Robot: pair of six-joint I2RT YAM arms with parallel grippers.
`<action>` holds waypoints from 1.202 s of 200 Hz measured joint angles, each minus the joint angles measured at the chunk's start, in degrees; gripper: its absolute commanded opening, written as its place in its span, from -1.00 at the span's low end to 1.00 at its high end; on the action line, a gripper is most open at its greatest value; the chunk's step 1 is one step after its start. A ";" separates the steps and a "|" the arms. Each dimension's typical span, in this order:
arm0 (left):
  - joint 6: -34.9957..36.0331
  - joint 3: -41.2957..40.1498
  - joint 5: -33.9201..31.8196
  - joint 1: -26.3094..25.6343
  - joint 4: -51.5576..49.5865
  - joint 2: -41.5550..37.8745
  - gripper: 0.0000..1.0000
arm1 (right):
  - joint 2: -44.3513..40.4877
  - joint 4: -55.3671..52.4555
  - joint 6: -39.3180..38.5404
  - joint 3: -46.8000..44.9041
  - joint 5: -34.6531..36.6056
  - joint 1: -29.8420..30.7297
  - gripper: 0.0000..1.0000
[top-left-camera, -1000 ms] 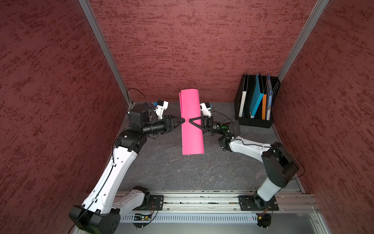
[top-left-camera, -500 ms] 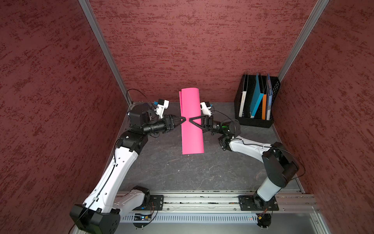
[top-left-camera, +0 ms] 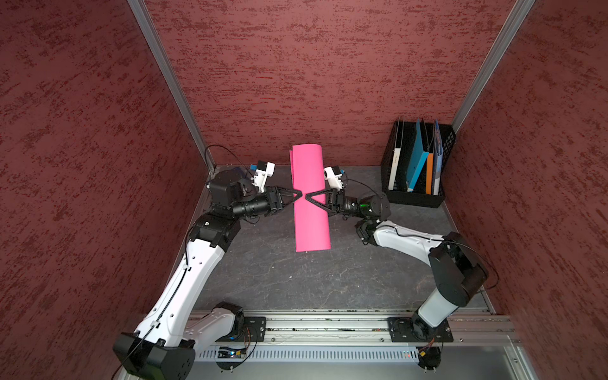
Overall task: Fold the rectangular paper in half along the long edge
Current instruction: Fold the paper.
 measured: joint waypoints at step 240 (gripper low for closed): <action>-1.31 -1.77 1.18 0.00 1.64 0.00 -0.74 | -1.44 -4.46 -3.08 0.00 -0.90 0.13 -0.30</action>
